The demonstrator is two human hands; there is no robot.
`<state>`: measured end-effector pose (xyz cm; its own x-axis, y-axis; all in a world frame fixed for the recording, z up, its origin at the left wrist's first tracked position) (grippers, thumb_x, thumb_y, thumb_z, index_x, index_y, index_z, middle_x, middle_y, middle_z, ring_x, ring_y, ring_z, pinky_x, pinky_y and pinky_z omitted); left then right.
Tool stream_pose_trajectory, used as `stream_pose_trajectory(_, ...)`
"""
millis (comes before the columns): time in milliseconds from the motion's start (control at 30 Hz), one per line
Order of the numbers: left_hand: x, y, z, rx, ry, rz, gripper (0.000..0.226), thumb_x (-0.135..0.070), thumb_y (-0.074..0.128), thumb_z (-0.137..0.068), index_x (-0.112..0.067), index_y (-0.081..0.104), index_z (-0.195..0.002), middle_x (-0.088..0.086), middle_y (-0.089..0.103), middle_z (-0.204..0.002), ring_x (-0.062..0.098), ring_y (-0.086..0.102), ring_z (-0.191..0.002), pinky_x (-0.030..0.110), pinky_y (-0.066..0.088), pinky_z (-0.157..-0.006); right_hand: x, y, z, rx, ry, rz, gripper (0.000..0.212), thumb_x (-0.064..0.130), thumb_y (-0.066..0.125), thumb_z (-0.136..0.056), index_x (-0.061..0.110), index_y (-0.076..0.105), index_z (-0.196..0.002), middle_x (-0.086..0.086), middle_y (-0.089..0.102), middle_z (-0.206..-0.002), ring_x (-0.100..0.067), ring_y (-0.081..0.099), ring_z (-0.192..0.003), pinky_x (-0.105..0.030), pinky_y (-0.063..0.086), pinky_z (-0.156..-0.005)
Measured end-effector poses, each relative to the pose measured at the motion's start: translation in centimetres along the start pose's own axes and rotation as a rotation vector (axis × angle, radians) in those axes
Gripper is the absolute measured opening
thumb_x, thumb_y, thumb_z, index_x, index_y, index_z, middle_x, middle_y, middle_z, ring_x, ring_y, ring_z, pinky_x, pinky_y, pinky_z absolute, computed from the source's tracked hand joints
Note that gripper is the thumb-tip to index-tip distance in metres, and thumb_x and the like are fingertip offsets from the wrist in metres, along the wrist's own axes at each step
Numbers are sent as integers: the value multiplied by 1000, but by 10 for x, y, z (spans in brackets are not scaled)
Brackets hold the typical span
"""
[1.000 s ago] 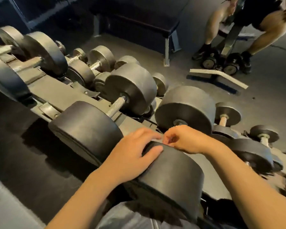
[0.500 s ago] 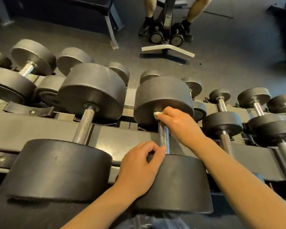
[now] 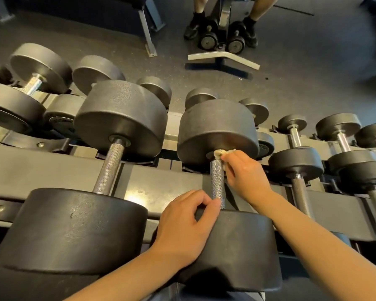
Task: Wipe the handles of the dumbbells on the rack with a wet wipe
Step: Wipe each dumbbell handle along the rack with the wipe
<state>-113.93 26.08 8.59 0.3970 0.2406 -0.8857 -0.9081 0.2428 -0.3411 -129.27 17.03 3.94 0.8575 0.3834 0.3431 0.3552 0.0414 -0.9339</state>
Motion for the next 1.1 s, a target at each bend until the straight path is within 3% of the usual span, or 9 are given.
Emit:
stream_pose_trajectory(100, 2, 1, -1, 5, -14, 5, 27, -53, 43, -85, -34, 51, -68, -20, 56, -80, 4, 53, -77, 11, 38, -64, -13, 4, 4, 11, 216, -135, 11, 8, 62, -89, 7, 69, -97, -8, 68, -91, -24, 64, -84, -27, 46, -72)
stream_pose_trajectory(200, 4, 2, -2, -23, 16, 6, 34, -57, 41, -87, -32, 50, -65, -16, 57, -78, 7, 52, -75, 16, 40, -62, -16, 8, 4, 19, 239, -135, 11, 9, 59, -91, 6, 69, -95, -8, 66, -87, -23, 62, -79, -26, 44, -68)
stream_pose_trajectory(367, 5, 3, -2, -27, 14, -1, 42, -66, 30, -78, -31, 50, -66, -13, 56, -80, 9, 53, -77, 21, 42, -65, -2, 1, 2, -49, -109, 115, 18, 10, 52, -88, 1, 67, -94, -12, 64, -81, -27, 61, -65, -33, 53, -53)
stream_pose_trajectory(533, 7, 4, -3, -38, 30, 19, 46, -62, 33, -81, -24, 56, -70, -8, 57, -76, 13, 54, -76, 28, 43, -68, 33, 2, -17, 84, -428, 357, 18, 7, 76, -69, 6, 69, -86, -9, 59, -81, -23, 54, -66, -31, 47, -54)
stream_pose_trajectory(733, 8, 4, -1, -40, 12, 37, 42, -63, 32, -81, -28, 54, -70, -10, 57, -79, 13, 54, -77, 30, 45, -68, 35, -2, -16, 161, -503, 470, 30, 15, 81, -64, 9, 73, -92, -6, 60, -86, -19, 54, -67, -28, 45, -54)
stream_pose_trajectory(833, 7, 3, -3, -35, 7, 29, 43, -65, 30, -79, -30, 53, -70, -11, 57, -83, 13, 54, -79, 28, 45, -68, 11, -11, -2, 94, -365, 265, 42, 1, 73, -68, 0, 66, -110, -16, 66, -99, -29, 66, -78, -35, 58, -60)
stream_pose_trajectory(933, 8, 4, -4, -29, 9, 17, 42, -65, 29, -79, -31, 51, -69, -11, 57, -83, 12, 54, -79, 27, 45, -67, -1, -11, 4, 5, -35, -18, 36, -1, 72, -78, 4, 67, -113, -13, 69, -107, -28, 68, -97, -38, 57, -81)
stream_pose_trajectory(1033, 8, 3, -3, -27, 8, 22, 41, -64, 30, -79, -31, 52, -69, -12, 57, -82, 11, 54, -79, 25, 44, -67, -8, -5, 10, -15, 237, -292, 27, 7, 64, -88, 11, 68, -115, 0, 68, -110, -12, 63, -101, -15, 45, -92)
stream_pose_trajectory(1100, 7, 3, -3, -29, 12, 30, 41, -63, 31, -79, -30, 53, -70, -12, 57, -81, 10, 54, -78, 24, 44, -67, -17, 3, 18, 30, 426, -565, 27, 6, 61, -90, 19, 65, -113, 7, 65, -110, -5, 63, -98, -10, 47, -89)
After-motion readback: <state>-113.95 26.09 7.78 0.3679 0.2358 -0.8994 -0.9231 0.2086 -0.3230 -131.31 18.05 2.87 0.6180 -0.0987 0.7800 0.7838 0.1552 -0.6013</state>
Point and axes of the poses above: each hand's wrist, its own z-axis away from the middle knuckle, its own y-axis out of the palm, x = y × z, the point moved 5 cm from there along -z, towards the middle knuckle
